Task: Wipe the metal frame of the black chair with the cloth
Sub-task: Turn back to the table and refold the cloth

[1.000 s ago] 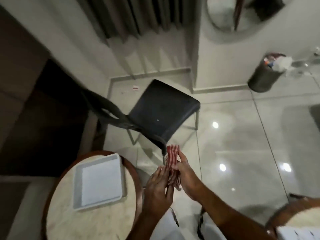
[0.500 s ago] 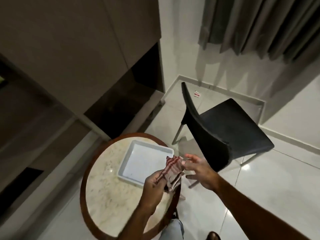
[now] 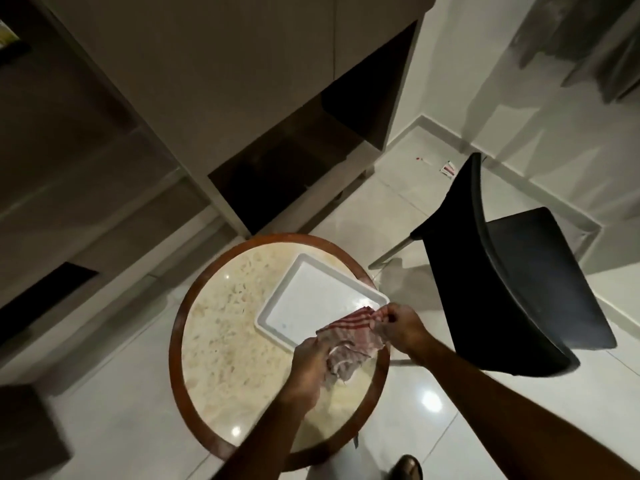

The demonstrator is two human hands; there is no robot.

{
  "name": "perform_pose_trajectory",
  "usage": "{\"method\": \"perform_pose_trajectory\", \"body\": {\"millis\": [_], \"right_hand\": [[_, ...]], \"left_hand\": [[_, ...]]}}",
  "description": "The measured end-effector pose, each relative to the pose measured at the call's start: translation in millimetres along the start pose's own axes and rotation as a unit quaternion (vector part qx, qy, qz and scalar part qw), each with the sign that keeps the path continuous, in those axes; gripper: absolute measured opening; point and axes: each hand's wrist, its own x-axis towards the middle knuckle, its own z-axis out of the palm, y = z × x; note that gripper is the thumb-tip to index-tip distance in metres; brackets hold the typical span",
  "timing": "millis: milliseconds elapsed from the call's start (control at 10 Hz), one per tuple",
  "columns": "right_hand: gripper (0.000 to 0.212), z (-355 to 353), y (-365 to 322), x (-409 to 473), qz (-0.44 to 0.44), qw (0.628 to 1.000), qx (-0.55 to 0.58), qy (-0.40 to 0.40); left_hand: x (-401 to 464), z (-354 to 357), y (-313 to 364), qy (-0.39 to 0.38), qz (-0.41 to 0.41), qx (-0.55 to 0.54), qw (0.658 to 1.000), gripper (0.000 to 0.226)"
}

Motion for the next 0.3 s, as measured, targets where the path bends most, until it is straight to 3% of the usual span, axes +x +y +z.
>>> {"method": "perform_pose_trajectory", "body": {"millis": [100, 200, 300], "right_hand": [[0.015, 16, -3, 21, -0.020, 0.995, -0.095, 0.023], [0.029, 30, 0, 40, -0.025, 0.994, -0.107, 0.003], [0.046, 33, 5, 44, -0.062, 0.986, -0.153, 0.015]], "left_hand": [[23, 6, -6, 0.047, -0.029, -0.006, 0.998, 0.032], [46, 12, -7, 0.023, -0.041, -0.045, 0.998, 0.010], [55, 9, -5, 0.069, -0.059, 0.047, 0.995, 0.048]]}}
